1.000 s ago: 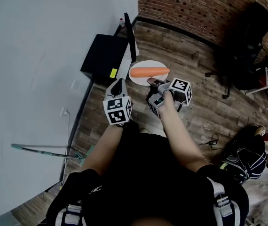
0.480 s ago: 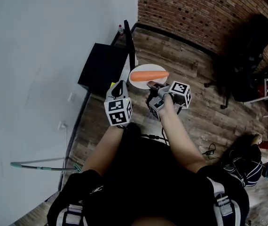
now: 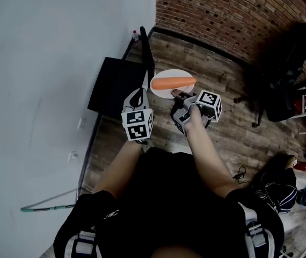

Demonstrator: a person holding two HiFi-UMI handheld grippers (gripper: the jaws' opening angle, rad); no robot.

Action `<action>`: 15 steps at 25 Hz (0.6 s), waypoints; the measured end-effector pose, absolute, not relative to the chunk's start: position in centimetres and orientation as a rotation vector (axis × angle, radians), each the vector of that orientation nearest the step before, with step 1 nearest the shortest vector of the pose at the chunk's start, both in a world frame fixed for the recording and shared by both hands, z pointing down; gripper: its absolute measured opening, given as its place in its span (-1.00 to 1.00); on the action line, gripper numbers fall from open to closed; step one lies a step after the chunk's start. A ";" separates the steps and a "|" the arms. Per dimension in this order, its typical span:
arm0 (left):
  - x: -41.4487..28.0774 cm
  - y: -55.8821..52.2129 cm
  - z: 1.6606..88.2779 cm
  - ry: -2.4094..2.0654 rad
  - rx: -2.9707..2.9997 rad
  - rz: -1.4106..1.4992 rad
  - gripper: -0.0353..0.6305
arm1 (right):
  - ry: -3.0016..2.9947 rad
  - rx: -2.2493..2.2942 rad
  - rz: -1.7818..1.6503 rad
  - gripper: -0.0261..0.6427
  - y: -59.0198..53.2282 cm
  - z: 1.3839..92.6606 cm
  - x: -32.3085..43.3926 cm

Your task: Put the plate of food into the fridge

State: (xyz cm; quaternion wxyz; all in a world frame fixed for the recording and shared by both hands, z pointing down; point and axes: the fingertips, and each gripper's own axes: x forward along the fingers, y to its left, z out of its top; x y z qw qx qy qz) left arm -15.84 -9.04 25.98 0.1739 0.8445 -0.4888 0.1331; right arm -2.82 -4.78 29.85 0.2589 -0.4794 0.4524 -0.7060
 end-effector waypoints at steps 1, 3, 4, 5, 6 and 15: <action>-15.7 -9.1 26.5 -1.378 2.392 0.383 -0.90 | 1.231 -1.317 -1.911 -0.81 -4.7 30.3 -2.7; -15.4 -9.5 27.7 -1.365 2.378 0.395 -0.89 | 1.238 -1.347 -1.917 -0.81 -4.8 31.2 -2.2; -15.0 -9.8 28.1 -1.360 2.371 0.402 -0.90 | 1.238 -1.357 -1.925 -0.81 -5.0 31.6 -1.8; -14.3 -10.3 28.4 -1.357 2.364 0.409 -0.89 | 1.236 -1.362 -1.938 -0.81 -5.5 32.0 -1.1; -13.5 -10.8 28.5 -1.356 2.355 0.417 -0.89 | 1.232 -1.363 -1.954 -0.81 -6.0 32.3 -0.2; -9.5 -11.8 33.6 -1.437 2.202 0.454 -0.90 | 1.364 -1.349 -2.094 -0.81 -9.2 38.1 5.5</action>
